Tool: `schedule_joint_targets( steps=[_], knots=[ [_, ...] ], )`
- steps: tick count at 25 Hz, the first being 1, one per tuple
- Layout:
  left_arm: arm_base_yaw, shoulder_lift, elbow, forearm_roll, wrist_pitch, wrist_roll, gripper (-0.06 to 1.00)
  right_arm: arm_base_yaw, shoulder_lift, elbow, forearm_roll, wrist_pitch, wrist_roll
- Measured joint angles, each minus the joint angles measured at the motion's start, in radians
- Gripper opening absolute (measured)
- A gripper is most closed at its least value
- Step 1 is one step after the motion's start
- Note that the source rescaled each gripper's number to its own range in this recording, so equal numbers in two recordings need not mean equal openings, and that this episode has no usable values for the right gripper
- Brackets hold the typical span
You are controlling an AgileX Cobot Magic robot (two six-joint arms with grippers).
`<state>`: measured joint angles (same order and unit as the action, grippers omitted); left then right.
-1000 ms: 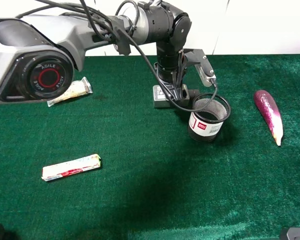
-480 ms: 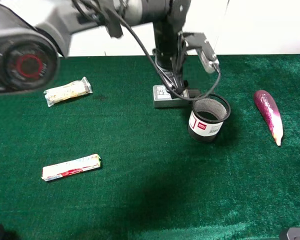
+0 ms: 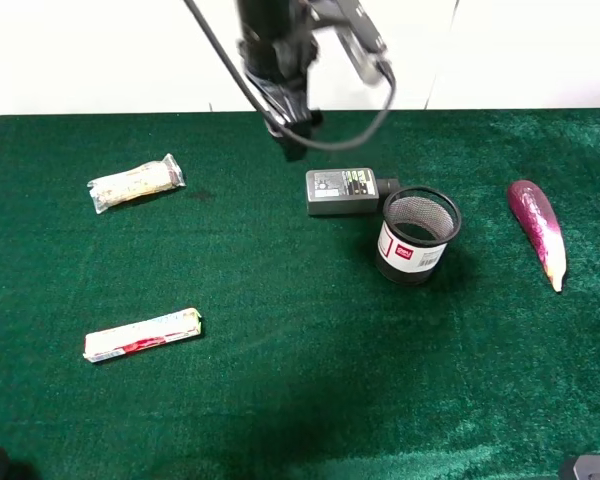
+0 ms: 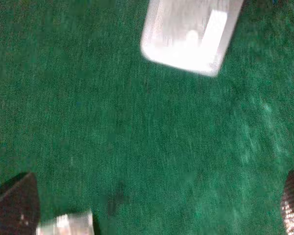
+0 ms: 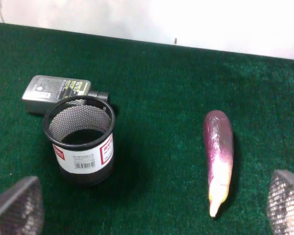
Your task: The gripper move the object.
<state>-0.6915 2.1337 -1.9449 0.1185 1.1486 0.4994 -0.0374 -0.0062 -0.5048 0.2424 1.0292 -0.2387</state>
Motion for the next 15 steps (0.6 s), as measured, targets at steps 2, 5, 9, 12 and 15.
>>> schedule_joint_targets(
  steps=[2,5,9,12,15],
  knots=[
    [0.009,-0.049,0.025,0.022,0.011,-0.027,0.99,0.000,0.000,0.000,0.000,0.000,0.000],
    [0.022,-0.131,0.081,0.041,0.012,-0.041,0.99,0.000,0.000,0.000,0.001,0.000,0.000],
    [0.044,-0.271,0.209,0.043,0.012,-0.075,1.00,0.000,0.000,0.000,0.001,0.000,0.000],
    [0.070,-0.391,0.338,0.044,0.012,-0.133,1.00,0.000,0.000,0.000,0.001,0.000,0.000],
    [0.109,-0.530,0.491,0.050,0.012,-0.183,1.00,0.000,0.000,0.000,0.001,0.000,0.000]
  ],
)
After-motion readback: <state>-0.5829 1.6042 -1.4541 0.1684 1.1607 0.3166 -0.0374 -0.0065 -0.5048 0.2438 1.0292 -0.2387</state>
